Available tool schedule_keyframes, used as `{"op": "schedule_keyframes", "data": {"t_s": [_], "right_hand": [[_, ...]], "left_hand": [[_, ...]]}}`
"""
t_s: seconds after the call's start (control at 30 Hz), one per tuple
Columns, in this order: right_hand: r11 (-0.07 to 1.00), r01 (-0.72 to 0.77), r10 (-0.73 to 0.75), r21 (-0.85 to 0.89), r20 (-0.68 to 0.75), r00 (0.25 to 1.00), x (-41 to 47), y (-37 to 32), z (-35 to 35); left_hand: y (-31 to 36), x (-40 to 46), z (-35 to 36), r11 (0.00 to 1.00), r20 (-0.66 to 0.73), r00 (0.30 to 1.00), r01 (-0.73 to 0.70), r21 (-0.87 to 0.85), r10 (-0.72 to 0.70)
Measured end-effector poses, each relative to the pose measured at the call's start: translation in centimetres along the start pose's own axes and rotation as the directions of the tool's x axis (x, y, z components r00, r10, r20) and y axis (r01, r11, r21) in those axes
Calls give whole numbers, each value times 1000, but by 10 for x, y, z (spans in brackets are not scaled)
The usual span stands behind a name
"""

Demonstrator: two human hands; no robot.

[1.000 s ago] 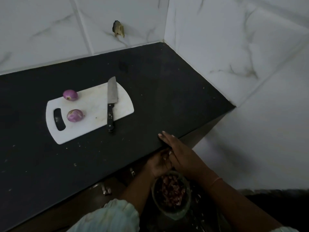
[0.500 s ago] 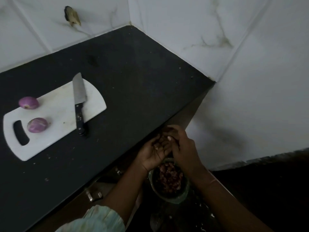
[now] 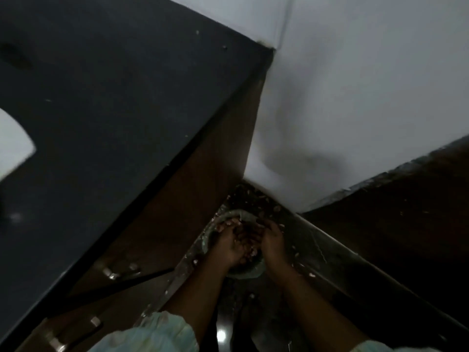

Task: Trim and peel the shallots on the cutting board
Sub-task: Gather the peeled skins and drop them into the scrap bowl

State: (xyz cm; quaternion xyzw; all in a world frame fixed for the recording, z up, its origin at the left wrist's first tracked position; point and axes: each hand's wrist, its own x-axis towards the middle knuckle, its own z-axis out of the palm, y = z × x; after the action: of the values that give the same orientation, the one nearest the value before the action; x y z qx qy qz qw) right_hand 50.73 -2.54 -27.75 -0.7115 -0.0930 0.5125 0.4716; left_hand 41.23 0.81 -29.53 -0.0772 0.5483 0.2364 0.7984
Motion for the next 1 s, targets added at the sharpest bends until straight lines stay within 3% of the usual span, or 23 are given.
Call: {"op": "schedule_keyframes", "data": {"t_s": [0.07, 0.17, 0.3, 0.37, 0.43, 0.57, 0.7, 0.77, 0.9, 1.0], "right_hand": [[996, -10, 7, -93, -27, 1000, 23, 28, -4], [970, -78, 85, -228, 20, 996, 36, 58, 0], [938, 72, -61, -339, 44, 997, 19, 66, 5], [931, 99, -63, -351, 113, 992, 11, 67, 10], [928, 116, -35, -354, 229, 973, 4, 63, 16], [874, 167, 15, -457, 368, 930, 12, 62, 22], [811, -51, 227, -583, 233, 946, 45, 59, 17], [825, -142, 291, -547, 197, 936, 52, 58, 8], [845, -85, 59, -529, -65, 996, 58, 64, -2], [865, -61, 6, -498, -111, 994, 60, 70, -1]], "left_hand": [[-6, 10, -3, 999, -13, 1000, -2, -46, 1], [-10, 27, -11, 997, -89, 996, -13, 77, 19], [-8, 25, -16, 997, -58, 996, -67, 40, 69], [-9, 28, -17, 995, -34, 994, -101, 13, 101], [-8, 33, -16, 978, -78, 982, -160, 137, 172], [-3, 34, -16, 984, -95, 985, -132, 122, 144], [-9, 31, -10, 996, -51, 995, -86, -4, 86], [-9, 23, -7, 998, -40, 997, -63, 3, 63], [-8, 18, -5, 986, -157, 981, -95, 139, 117], [-10, 30, -14, 973, -234, 963, -80, 214, 131]]}}
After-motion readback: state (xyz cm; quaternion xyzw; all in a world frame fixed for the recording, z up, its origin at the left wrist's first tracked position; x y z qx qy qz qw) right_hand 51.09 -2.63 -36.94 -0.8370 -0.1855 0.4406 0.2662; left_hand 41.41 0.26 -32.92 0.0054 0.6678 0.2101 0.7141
